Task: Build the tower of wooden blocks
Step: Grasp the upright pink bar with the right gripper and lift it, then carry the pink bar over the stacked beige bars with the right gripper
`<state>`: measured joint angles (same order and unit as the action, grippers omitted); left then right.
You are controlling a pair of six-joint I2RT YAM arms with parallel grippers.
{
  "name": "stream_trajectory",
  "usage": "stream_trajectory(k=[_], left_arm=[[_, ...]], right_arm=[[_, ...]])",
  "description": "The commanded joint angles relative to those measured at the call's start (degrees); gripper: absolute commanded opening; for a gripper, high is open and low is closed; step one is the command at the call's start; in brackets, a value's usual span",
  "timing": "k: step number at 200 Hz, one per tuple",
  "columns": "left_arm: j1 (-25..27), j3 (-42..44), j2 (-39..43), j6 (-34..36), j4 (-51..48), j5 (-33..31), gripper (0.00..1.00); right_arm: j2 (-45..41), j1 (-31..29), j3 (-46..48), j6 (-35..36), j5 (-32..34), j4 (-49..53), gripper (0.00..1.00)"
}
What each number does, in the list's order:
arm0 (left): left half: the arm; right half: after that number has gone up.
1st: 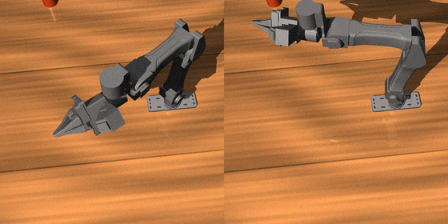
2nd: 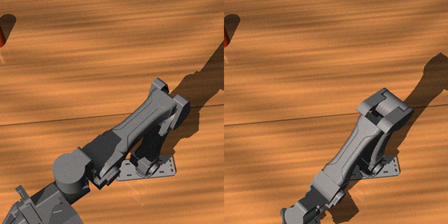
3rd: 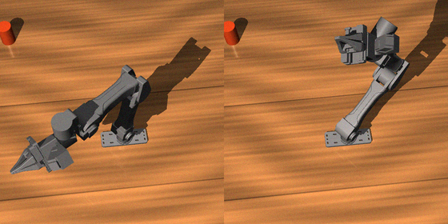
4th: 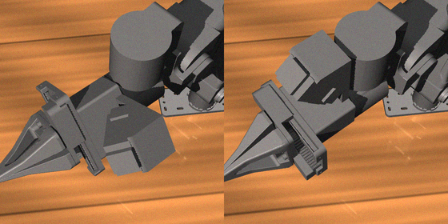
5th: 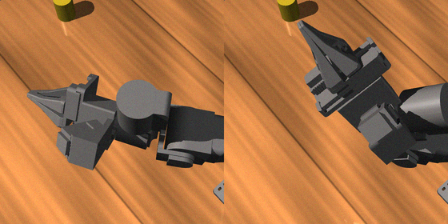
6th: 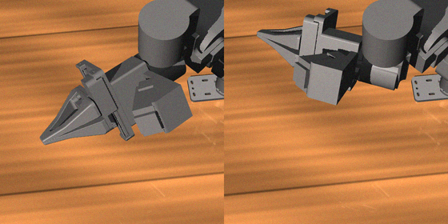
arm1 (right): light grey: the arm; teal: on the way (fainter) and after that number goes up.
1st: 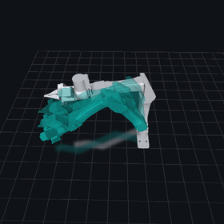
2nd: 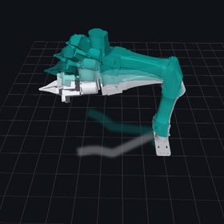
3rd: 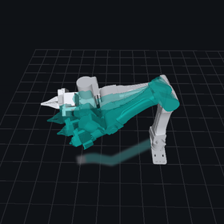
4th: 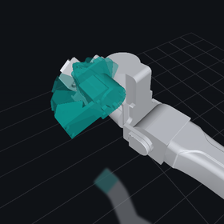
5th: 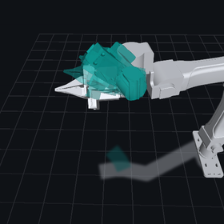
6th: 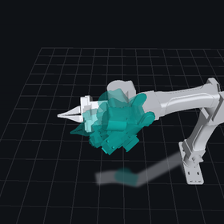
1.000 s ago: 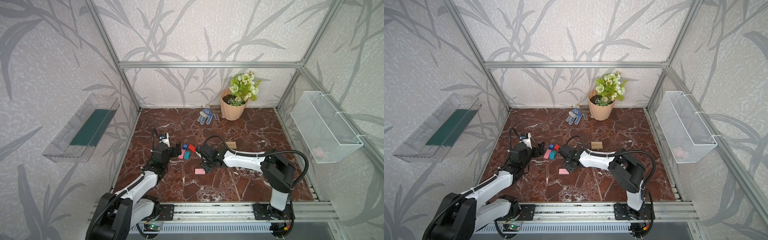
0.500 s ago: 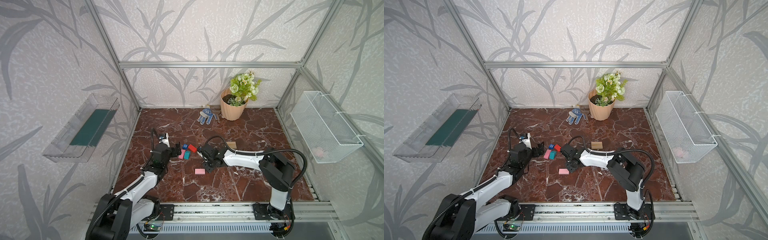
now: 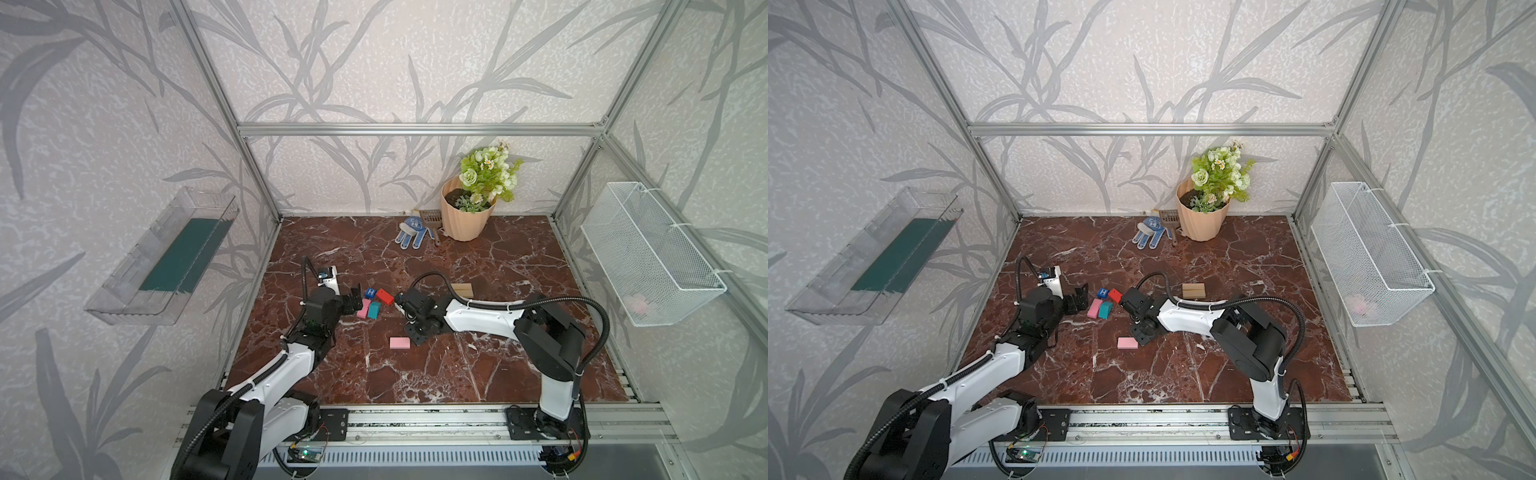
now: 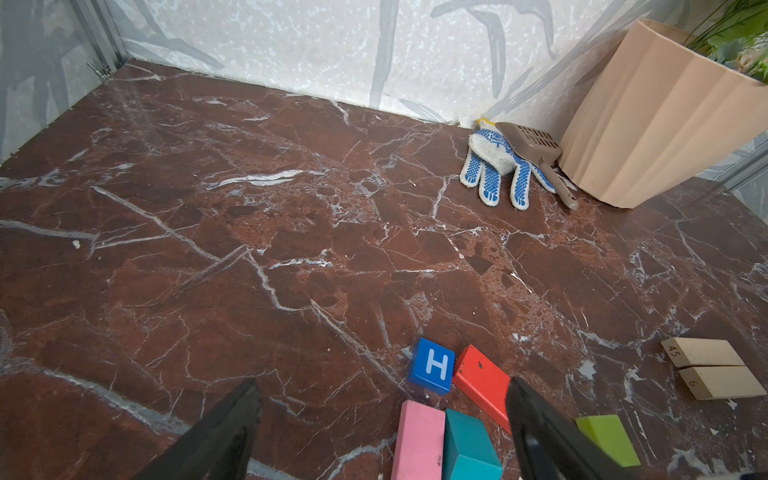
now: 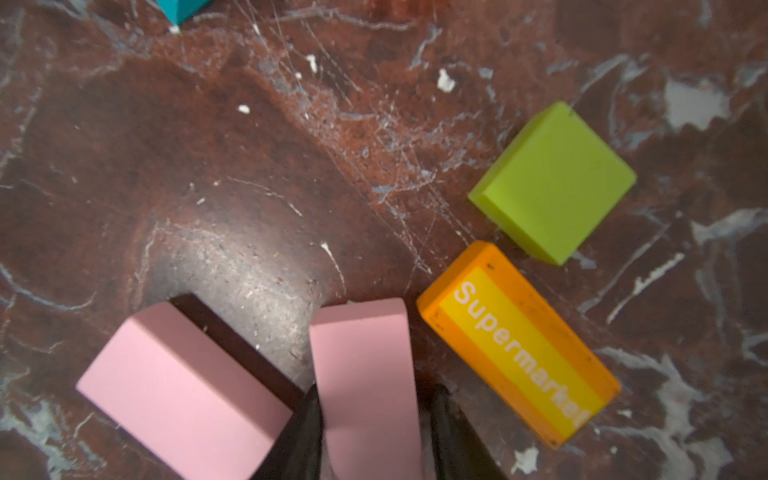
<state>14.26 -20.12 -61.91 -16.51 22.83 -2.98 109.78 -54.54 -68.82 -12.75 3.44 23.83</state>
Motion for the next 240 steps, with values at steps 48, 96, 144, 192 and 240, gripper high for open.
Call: stream_trajectory(k=[48, 96, 144, 192, 240], left_arm=[[0.4, 1.4, 1.7, 0.5, 1.5, -0.8, 0.93], [0.4, 1.7, 2.2, 0.6, 1.7, -0.4, 0.92], [0.8, 2.2, 2.8, 0.9, 2.2, 0.5, 0.92], [0.9, 2.0, 2.7, 0.8, 2.0, 0.1, 0.92], [1.0, 2.6, 3.5, 0.9, 2.2, -0.3, 0.92]], right_arm=[[-1.5, -0.6, 0.3, -1.4, 0.2, 2.3, 0.31], [-8.8, -0.5, 4.3, -2.3, 2.4, -0.2, 0.23], [-17.3, 1.4, 8.2, -4.9, 4.9, -1.3, 0.17], [-24.0, 11.5, 12.8, -9.2, 6.1, -1.1, 0.12], [-28.2, 18.1, 17.0, -12.6, 13.3, 0.3, 0.11]])
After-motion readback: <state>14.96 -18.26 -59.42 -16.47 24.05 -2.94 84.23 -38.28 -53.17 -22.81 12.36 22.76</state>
